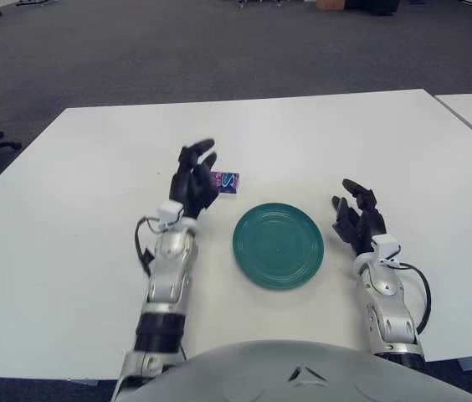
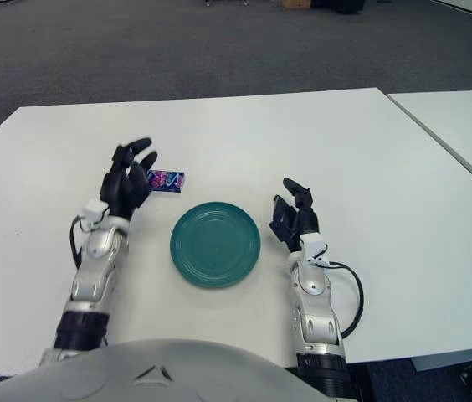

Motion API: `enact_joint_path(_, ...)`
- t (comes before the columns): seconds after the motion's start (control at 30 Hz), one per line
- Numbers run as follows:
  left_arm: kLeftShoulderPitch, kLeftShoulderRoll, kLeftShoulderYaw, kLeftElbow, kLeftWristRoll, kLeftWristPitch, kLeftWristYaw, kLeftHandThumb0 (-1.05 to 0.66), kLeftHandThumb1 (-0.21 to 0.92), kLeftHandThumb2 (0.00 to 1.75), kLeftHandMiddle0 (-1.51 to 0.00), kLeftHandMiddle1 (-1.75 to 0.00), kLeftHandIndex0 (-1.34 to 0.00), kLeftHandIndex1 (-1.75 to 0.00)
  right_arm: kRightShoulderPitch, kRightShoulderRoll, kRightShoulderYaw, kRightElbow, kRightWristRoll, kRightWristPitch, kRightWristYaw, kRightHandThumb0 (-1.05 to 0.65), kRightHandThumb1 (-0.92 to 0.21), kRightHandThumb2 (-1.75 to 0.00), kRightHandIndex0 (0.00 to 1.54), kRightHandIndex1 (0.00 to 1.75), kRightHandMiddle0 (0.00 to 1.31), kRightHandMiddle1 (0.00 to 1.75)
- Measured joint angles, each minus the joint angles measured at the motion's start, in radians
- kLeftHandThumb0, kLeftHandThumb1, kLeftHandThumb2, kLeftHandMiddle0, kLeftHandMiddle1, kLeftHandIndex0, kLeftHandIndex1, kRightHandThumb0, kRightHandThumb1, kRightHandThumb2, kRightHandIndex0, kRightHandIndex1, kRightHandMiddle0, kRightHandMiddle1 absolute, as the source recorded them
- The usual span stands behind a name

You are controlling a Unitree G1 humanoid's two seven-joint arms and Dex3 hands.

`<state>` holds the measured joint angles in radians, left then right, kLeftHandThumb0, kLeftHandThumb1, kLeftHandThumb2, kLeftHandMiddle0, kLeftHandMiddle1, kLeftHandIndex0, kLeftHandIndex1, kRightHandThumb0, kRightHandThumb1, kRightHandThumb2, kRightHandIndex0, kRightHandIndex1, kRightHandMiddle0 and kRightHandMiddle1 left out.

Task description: Put the gum into the plate.

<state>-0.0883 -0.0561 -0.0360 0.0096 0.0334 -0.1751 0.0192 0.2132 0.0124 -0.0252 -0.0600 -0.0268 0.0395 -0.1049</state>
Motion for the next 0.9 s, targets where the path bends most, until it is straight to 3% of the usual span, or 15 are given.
enact_joint_path(0.23, -0.170, 0.154, -0.024, 0.178, 0.185, -0.090, 0.000, -0.89, 0.92, 0.79, -0.26, -0.17, 0.00, -0.84, -0.005, 0.003, 0.000, 0.011, 0.000, -0.010, 0.000, -0.66, -0.92, -0.83, 0.59, 0.12, 0.00, 0.76)
enact_joint_path(0.37, -0.235, 0.247, -0.053, 0.271, 0.289, -0.150, 0.011, -0.94, 0.92, 0.76, -0.25, -0.13, -0.01, -0.94, -0.010, 0.006, -0.001, 0.025, 0.000, -0.026, -0.002, -0.67, -0.92, -0.82, 0.59, 0.13, 0.00, 0.78)
enact_joint_path(0.5, -0.330, 0.321, -0.126, 0.411, 0.394, -0.196, -0.004, -0.94, 0.92, 0.69, -0.28, -0.13, -0.06, -1.01, -0.015, 0.006, -0.004, 0.040, -0.001, -0.043, -0.009, -0.68, -0.92, -0.83, 0.58, 0.13, 0.00, 0.77)
enact_joint_path(0.73, -0.509, 0.364, -0.271, 0.709, 0.528, -0.295, -0.013, -0.94, 0.92, 0.62, -0.31, -0.14, -0.08, -1.04, -0.024, 0.021, 0.005, 0.061, -0.001, -0.061, -0.014, -0.69, -0.92, -0.84, 0.54, 0.12, 0.00, 0.75)
enact_joint_path(0.9, -0.599, 0.373, -0.348, 0.855, 0.591, -0.376, -0.016, -0.94, 0.92, 0.57, -0.31, -0.13, -0.08, -1.03, -0.031, 0.030, 0.011, 0.069, -0.003, -0.071, -0.020, -0.70, -0.92, -0.85, 0.52, 0.11, 0.00, 0.74)
